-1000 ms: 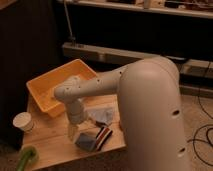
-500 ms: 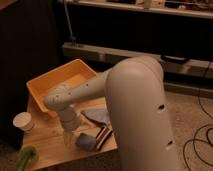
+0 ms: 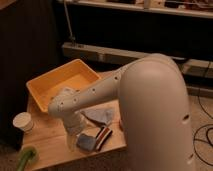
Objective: Wipe table surface with sponge
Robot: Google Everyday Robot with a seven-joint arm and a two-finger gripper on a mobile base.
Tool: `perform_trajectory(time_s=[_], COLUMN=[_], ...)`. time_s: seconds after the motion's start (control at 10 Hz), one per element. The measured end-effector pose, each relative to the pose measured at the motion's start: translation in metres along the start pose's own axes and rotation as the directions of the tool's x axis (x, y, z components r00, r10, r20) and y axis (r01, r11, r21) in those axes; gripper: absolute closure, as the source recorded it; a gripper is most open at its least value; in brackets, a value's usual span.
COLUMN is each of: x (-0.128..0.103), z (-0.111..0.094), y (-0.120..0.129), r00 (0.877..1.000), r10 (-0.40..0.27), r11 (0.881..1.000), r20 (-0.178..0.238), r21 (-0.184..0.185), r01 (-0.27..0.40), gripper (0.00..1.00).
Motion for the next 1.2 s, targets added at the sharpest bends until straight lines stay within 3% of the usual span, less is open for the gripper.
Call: perform_trajectory(time_s=[0.3,0.6,1.2], x=[0.006,0.014,0.019], z=[0.005,0.012,0.033], y=[-0.005,-0.01,-0.014], r00=[0.998,0.997,1.0], r10=[0.008,0.02,0.022], r11=[0.999,0.997,0.995], r20=[0.066,0.068,-0.005], r21=[-0.037,-0.07,-0.098], r01=[-0.006,-0.015,-0.022], gripper=[0.2,0.2,0.2])
